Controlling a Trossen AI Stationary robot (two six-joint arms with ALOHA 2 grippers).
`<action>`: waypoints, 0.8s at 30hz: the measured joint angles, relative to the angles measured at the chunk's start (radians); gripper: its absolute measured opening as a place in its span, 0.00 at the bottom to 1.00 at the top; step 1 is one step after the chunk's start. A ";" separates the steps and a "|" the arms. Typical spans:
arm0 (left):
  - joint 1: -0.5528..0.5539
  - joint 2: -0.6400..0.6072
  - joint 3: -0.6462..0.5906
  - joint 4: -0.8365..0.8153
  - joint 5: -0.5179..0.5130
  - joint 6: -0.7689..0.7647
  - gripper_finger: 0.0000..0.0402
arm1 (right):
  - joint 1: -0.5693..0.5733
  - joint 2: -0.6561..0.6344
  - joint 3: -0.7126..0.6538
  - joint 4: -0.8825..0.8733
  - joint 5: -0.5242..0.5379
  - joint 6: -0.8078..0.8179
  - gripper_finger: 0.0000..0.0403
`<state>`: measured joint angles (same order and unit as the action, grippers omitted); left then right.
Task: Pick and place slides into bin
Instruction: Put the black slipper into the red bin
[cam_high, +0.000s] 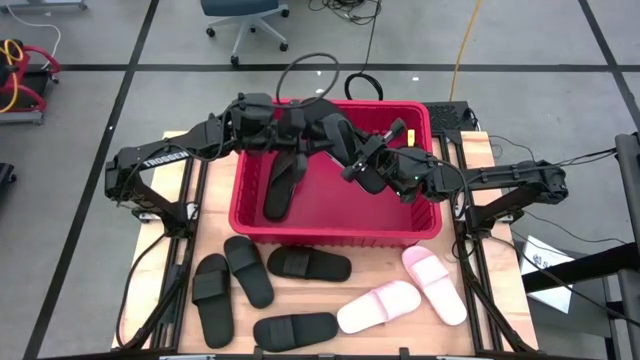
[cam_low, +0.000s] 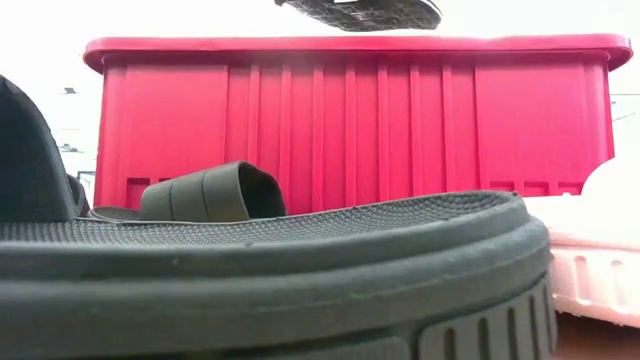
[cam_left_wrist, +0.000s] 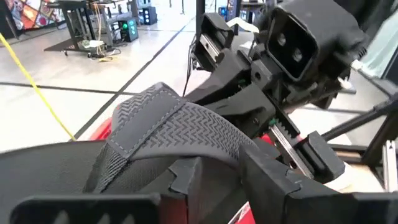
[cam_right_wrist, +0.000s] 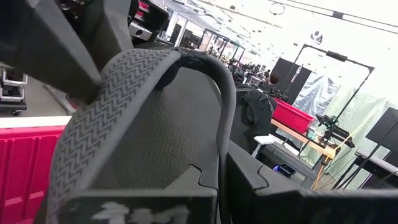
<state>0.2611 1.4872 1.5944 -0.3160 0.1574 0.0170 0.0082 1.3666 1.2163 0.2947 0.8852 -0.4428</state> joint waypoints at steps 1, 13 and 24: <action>0.000 0.000 0.000 0.005 0.000 -0.015 0.28 | 0.000 0.000 0.000 0.000 0.000 0.000 0.00; 0.000 0.000 0.000 0.026 0.000 -0.044 0.03 | 0.000 0.000 0.000 0.000 -0.001 0.008 0.00; 0.015 0.000 0.000 -0.002 0.003 -0.042 0.00 | 0.000 0.000 0.000 -0.002 0.000 0.003 0.04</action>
<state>0.2757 1.4872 1.5944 -0.3185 0.1604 -0.0250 0.0082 1.3666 1.2163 0.2932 0.8852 -0.4393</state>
